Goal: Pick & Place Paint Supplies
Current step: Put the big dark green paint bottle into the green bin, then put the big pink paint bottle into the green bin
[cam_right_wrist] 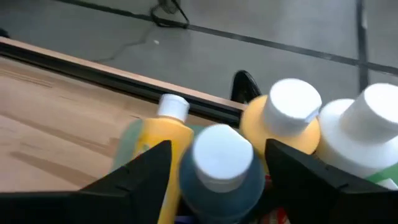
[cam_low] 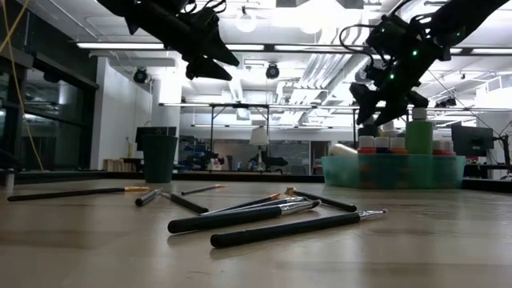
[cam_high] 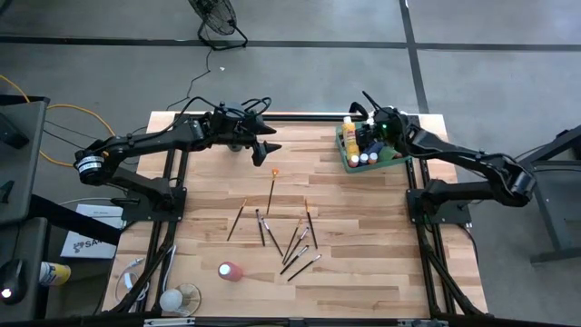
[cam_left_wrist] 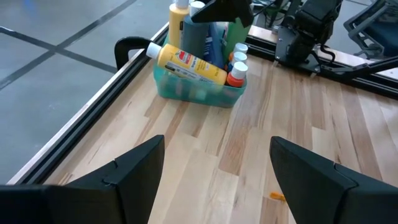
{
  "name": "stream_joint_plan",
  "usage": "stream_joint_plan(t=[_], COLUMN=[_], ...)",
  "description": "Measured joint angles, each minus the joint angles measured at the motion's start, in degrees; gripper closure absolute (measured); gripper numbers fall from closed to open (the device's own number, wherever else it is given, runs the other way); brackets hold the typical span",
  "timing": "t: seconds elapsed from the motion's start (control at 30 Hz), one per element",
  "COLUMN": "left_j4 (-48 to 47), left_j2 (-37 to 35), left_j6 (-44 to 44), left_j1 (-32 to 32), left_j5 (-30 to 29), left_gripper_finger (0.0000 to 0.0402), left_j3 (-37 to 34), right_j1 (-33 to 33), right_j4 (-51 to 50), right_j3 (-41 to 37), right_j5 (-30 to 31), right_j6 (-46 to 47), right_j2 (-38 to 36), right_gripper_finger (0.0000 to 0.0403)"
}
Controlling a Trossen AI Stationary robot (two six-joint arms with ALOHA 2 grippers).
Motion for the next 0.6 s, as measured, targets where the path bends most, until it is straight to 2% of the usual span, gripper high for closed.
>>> stream_joint_plan(t=[0.17,0.33,0.47,0.6], left_j4=[-2.1,-11.4,-21.3,-33.7], left_j2=[-1.7,-5.5,-9.4,-12.4], left_j6=[-0.6,-0.6,-0.6,0.5], left_j1=[0.0,0.0,0.0,-0.4], left_j5=[0.0,1.0,6.3,17.1], left_gripper_finger=[0.0117,0.0117,0.0117,0.0117], left_j3=[0.0,0.0,0.0,0.0], right_j1=[0.0,0.0,0.0,1.5], right_j4=[-0.1,-0.4,-0.4,0.2], right_j3=[0.0,0.0,0.0,0.0], right_j5=[-3.8,-11.0,-15.7,-20.3], right_j6=[0.0,-0.2,-1.5,-5.8], right_j2=[-4.4,-9.8,-14.0,-17.2], right_gripper_finger=[0.0123,0.0118,0.0117,0.0117])
